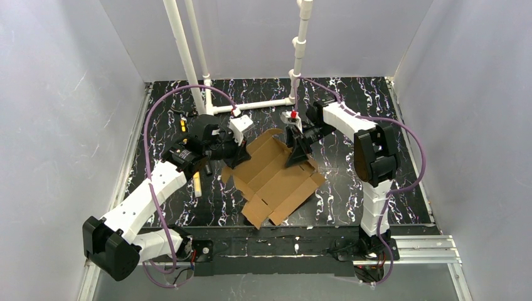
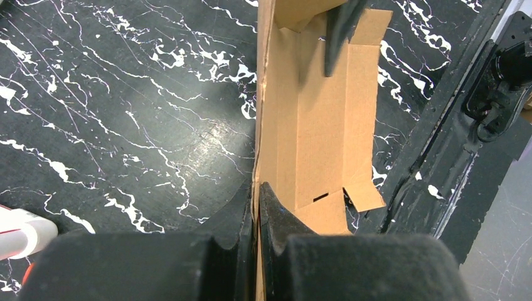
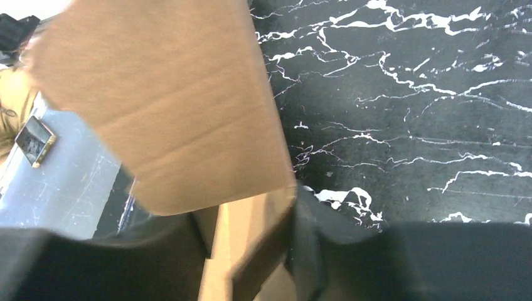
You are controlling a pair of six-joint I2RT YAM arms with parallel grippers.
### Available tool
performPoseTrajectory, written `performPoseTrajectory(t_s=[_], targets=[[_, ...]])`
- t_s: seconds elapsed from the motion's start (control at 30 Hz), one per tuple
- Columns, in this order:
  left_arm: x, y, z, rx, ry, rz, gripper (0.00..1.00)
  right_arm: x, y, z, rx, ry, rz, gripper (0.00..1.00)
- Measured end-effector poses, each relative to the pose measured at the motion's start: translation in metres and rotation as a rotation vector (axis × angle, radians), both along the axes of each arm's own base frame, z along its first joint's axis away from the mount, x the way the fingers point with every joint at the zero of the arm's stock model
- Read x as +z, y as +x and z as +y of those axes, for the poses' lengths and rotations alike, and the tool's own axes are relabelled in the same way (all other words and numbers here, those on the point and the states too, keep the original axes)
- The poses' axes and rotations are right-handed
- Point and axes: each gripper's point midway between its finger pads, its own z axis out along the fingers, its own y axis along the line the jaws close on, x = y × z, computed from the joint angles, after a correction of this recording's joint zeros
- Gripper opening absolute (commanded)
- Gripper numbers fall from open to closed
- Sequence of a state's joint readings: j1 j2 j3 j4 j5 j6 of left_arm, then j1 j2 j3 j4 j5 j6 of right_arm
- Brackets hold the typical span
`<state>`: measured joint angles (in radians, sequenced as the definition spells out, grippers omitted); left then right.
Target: Fold the paper box
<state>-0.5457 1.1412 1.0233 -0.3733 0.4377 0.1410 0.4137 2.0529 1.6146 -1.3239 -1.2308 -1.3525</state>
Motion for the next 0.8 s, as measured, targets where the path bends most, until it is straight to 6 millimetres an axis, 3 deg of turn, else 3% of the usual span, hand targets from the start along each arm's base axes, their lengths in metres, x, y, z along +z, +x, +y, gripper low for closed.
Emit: performPoseTrajectory(t_s=[0.1, 0.27, 0.47, 0.53, 0.67, 0.8], targets=[[0.0, 0.001, 0.001, -0.001, 0.006, -0.007, 0.0, 0.006, 0.0, 0.0, 0.004, -0.002, -0.001, 0.76], [-0.003, 0.005, 0.005, 0.005, 0.034, -0.032, 0.0, 0.013, 0.004, -0.002, 0.006, -0.017, -0.036, 0.87], [-0.004, 0.008, 0.009, 0.008, 0.063, -0.062, 0.0, 0.031, 0.01, -0.015, -0.026, -0.041, -0.083, 0.86], [-0.003, 0.007, 0.011, 0.005, 0.067, -0.071, 0.0, 0.043, 0.025, -0.023, -0.073, -0.035, -0.105, 0.81], [0.002, 0.005, 0.013, -0.005, 0.07, -0.094, 0.0, 0.059, 0.053, -0.039, -0.167, -0.036, -0.118, 0.56], [0.006, 0.003, 0.014, -0.015, 0.067, -0.115, 0.0, 0.058, 0.079, -0.045, -0.271, -0.067, -0.082, 0.43]])
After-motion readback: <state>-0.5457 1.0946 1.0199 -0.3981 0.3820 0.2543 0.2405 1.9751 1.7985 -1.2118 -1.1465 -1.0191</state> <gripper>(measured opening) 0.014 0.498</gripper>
